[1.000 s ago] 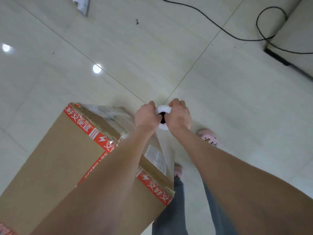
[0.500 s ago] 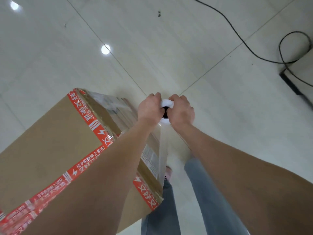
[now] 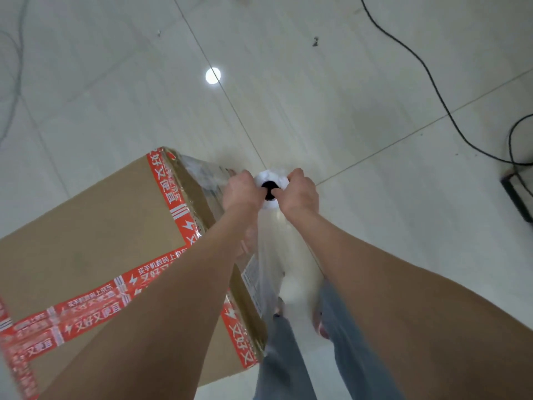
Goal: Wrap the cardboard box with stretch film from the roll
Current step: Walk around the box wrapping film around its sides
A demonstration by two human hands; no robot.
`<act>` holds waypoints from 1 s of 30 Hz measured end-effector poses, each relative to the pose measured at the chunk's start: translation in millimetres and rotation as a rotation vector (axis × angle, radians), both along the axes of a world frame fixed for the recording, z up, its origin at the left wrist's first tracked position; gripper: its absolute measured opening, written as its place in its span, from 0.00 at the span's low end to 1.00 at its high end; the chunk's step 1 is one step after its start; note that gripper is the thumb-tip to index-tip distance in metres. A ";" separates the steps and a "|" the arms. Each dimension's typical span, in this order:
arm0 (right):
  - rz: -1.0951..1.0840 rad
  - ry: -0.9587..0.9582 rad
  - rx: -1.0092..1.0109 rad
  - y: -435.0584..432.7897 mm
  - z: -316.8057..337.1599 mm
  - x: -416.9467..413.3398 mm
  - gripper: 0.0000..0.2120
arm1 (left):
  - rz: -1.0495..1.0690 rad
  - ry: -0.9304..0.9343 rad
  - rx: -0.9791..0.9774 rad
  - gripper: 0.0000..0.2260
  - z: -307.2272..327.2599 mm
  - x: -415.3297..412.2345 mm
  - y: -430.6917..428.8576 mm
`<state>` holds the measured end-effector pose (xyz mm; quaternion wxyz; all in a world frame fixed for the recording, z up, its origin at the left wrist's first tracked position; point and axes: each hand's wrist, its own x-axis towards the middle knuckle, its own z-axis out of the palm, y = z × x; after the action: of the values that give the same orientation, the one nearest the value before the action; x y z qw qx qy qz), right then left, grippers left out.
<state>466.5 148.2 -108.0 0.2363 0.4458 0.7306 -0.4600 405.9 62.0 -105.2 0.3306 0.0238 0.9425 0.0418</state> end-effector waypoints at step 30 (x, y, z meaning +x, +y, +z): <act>0.411 0.059 0.261 -17.9 2.7 -84.3 0.16 | -0.025 0.073 0.028 0.11 3.5 -72.7 -22.5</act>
<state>382.2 130.3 -105.2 0.2441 0.3010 0.8658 -0.3166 333.2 39.6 -101.7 0.2962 0.0415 0.9529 0.0498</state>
